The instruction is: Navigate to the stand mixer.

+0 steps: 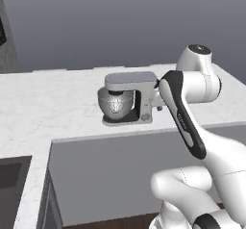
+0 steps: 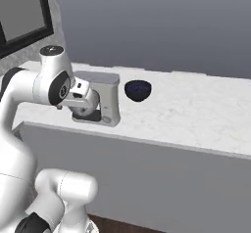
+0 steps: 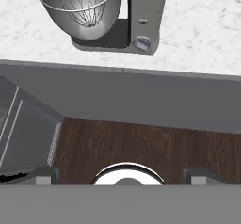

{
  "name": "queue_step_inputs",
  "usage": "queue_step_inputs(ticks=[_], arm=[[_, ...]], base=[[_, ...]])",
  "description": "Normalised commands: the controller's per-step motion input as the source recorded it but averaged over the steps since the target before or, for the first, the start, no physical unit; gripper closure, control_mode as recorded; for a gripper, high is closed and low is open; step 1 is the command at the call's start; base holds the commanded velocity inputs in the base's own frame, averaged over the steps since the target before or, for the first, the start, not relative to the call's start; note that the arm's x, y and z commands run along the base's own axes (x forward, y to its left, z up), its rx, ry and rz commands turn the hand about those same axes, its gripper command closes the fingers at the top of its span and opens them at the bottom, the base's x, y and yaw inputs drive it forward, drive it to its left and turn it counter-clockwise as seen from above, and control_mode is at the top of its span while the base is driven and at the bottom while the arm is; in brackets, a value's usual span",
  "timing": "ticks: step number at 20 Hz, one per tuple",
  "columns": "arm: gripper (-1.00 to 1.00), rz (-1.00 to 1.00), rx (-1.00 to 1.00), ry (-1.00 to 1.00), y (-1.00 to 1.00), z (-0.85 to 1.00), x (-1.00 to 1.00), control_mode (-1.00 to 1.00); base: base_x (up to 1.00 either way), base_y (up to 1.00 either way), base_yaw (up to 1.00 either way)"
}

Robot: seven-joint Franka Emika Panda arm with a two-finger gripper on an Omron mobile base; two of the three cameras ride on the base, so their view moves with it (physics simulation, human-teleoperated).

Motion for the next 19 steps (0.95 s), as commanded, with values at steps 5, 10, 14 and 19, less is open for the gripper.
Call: queue_step_inputs(ticks=[5,10,14,19], arm=[[-1.00,0.00,0.00,0.00,0.00,0.00,0.00,1.00],[-1.00,0.00,0.00,0.00,0.00,0.00,0.00,1.00],[-1.00,-0.01,-0.02,0.00,0.00,-0.07,0.24,-1.00],[-1.00,-0.08,-0.11,-0.03,0.00,-0.40,0.99,-1.00]], base=[[0.88,0.32,-0.23],[0.61,-0.17,-0.01],[0.60,-0.01,-0.01],[0.00,0.00,0.00]])
